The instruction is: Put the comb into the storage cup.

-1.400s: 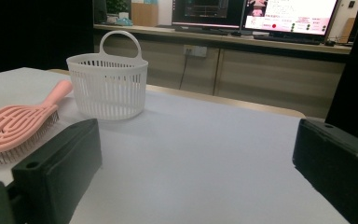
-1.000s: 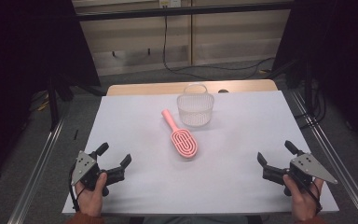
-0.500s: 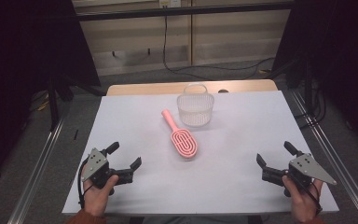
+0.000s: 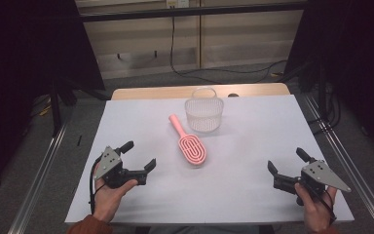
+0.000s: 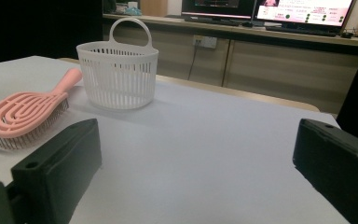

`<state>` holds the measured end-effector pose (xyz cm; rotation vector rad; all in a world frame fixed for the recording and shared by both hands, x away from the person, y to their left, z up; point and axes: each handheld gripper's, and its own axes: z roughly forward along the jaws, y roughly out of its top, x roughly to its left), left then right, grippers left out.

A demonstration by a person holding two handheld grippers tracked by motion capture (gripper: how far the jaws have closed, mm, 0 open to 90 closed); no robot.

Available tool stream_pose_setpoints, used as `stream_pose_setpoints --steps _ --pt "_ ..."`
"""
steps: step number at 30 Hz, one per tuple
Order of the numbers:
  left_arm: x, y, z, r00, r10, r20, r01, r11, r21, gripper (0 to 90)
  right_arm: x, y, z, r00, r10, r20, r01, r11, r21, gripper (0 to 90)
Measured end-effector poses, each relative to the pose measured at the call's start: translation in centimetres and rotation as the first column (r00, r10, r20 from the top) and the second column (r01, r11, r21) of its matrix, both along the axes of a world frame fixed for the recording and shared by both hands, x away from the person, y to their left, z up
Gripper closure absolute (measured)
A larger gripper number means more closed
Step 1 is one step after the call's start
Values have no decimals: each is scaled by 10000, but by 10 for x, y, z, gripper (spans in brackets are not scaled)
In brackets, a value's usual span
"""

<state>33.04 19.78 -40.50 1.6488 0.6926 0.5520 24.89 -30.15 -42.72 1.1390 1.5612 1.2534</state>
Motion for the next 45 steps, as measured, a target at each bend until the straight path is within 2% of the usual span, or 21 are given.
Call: stream_pose_setpoints --steps 6,19,23,24,25,27,31,34,41,43,45 --pt "10 -10 -4 9994 25 -333 -23 10000 79 15 0 0 0 10000 16 -6 -16 10000 0 5" --pt "25 -34 -6 9983 -180 -554 185 9998 82 45 0 0 0 9999 140 -21 -140 9999 -48 5" --pt "29 -36 -7 9975 -209 -672 212 9998 45 59 0 0 -1 9999 98 -33 -98 9999 -21 5" --pt "31 -37 -7 9963 -258 -817 259 9997 4 100 0 0 -1 9999 106 -37 -106 9999 1 5" --pt "32 -38 -6 9957 -320 -875 317 9995 -41 100 0 0 -1 9999 106 -37 -106 9999 1 5" --pt "36 -42 -5 9955 -345 -883 346 9994 -1 138 1 1 -1 9999 141 -34 -141 9999 -3 5" --pt "41 -53 -1 9962 -479 -722 494 9986 186 162 1 1 -1 9998 171 -57 -171 9998 -34 4" --pt "44 -61 0 9956 -524 -779 541 9983 207 163 1 1 -1 9999 161 -48 -161 9999 -17 4" --pt "52 -70 -1 9958 -590 -696 622 9971 444 227 1 2 -1 9997 231 -120 -232 9997 -51 4" --pt "53 -72 -2 9953 -666 -707 701 9964 473 265 1 2 -1 9996 233 -126 -234 9997 -62 3" --pt "54 -73 -3 9945 -714 -762 752 9960 483 342 1 1 -1 9997 228 -119 -229 9997 -41 4"
